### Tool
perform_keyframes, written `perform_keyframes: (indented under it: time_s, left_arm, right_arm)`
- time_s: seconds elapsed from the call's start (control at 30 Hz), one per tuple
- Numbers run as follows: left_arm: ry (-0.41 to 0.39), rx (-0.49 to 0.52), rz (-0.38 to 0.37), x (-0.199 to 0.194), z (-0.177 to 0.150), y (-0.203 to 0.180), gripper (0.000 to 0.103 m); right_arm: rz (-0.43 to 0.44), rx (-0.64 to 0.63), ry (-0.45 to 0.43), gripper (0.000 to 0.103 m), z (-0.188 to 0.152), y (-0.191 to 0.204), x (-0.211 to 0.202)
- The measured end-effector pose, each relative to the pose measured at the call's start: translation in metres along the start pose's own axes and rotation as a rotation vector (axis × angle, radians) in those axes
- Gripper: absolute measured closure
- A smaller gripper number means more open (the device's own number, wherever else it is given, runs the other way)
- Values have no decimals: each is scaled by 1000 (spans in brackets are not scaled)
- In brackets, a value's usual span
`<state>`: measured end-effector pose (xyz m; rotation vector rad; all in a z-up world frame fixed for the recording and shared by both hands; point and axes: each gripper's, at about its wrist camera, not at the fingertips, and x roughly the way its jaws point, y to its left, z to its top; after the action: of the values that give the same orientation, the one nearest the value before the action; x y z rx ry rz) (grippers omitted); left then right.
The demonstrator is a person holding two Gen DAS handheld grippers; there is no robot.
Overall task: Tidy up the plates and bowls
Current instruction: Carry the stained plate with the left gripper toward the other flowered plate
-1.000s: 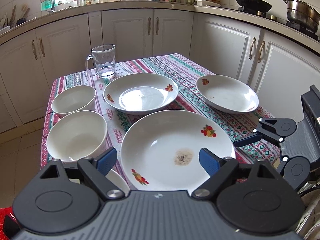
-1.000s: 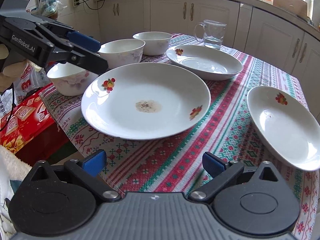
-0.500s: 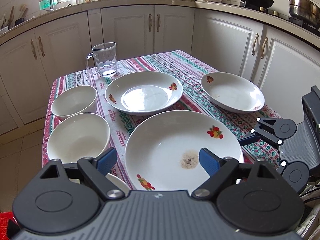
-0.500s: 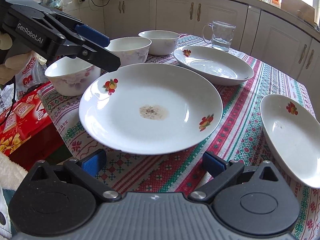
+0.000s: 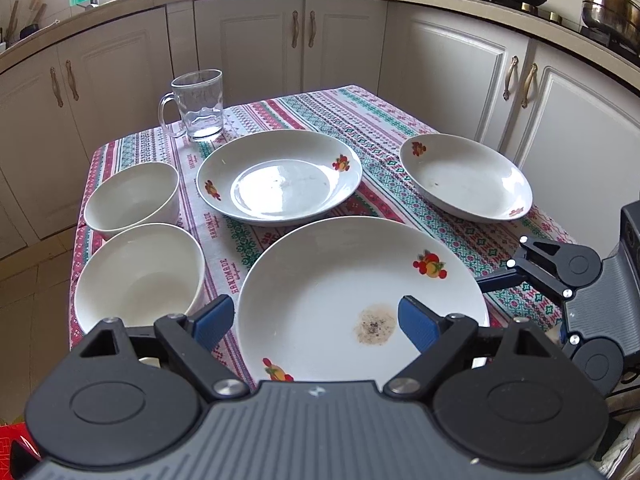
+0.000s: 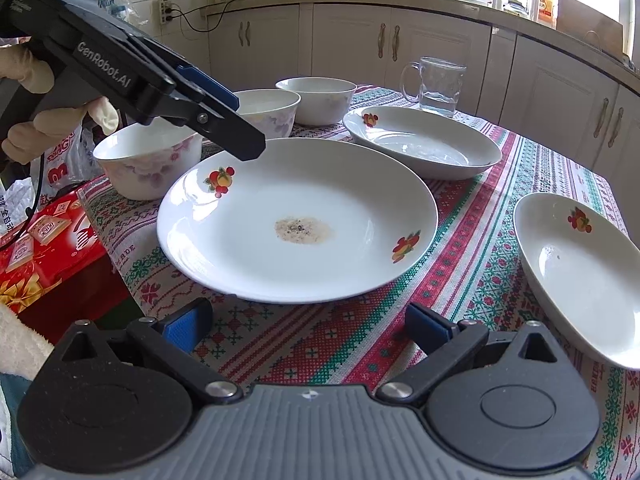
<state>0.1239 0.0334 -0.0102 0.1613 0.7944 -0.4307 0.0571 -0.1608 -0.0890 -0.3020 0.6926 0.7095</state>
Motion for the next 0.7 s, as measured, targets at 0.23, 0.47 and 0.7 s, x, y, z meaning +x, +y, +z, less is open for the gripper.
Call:
perform_keyframes:
  time_s: [0.23, 0.47, 0.7]
  left_arm:
    - [36, 22, 2, 12, 11, 6, 14]
    - [91, 78, -28, 31, 25, 11, 14]
    - [154, 123, -56, 49, 38, 13, 16]
  right_arm:
    - [3, -8, -15, 0, -2, 0, -1]
    - [13, -18, -32, 0, -5, -1, -2]
    - [35, -34, -38, 0, -3, 0, 0]
